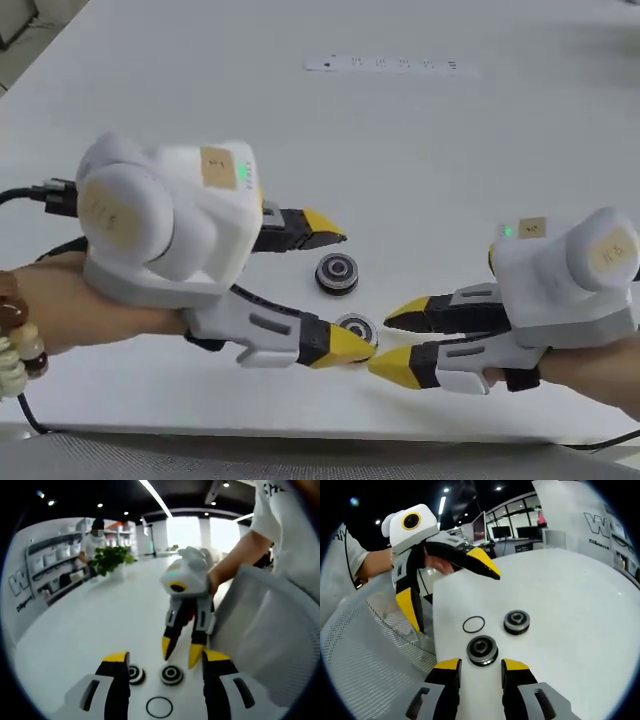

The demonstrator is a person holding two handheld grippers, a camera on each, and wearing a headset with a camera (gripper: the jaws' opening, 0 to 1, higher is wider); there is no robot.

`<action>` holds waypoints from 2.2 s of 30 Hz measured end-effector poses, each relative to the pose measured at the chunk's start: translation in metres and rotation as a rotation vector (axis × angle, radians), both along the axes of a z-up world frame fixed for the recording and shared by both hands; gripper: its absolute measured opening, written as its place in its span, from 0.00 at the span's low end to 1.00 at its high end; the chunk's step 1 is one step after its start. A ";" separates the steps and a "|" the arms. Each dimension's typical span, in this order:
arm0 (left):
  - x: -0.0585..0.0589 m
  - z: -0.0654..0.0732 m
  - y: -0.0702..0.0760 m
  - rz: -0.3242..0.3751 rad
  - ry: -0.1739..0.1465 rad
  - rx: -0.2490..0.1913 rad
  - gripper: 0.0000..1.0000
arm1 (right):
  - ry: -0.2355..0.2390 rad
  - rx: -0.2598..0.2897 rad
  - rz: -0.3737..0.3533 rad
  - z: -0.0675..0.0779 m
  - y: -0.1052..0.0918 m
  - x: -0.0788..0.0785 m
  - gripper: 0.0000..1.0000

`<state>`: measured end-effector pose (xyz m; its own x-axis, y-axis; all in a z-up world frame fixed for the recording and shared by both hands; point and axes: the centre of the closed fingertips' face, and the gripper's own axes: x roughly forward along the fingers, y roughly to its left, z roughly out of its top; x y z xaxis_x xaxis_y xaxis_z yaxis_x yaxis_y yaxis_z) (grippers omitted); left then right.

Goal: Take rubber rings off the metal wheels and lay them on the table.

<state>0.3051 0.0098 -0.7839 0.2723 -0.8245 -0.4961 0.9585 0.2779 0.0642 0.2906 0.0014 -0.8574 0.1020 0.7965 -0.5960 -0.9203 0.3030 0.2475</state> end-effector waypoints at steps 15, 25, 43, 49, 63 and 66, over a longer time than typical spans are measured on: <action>0.002 -0.040 -0.003 0.012 0.098 0.000 0.39 | -0.002 -0.019 0.027 -0.008 0.003 0.003 0.25; 0.001 -0.062 -0.002 0.001 0.122 0.032 0.22 | -0.027 -0.029 0.060 -0.010 0.008 0.003 0.23; -0.005 -0.066 -0.001 -0.011 0.078 0.018 0.15 | -0.062 -0.055 0.077 -0.012 0.005 0.001 0.15; -0.005 -0.065 -0.001 -0.008 0.080 0.006 0.15 | -0.071 -0.065 0.072 -0.012 0.002 0.001 0.08; -0.004 -0.065 0.000 -0.002 0.077 -0.004 0.15 | -0.075 -0.077 0.056 -0.013 0.002 0.003 0.03; -0.004 -0.065 0.000 -0.005 0.074 -0.002 0.15 | -0.078 -0.078 0.054 -0.013 0.002 0.003 0.02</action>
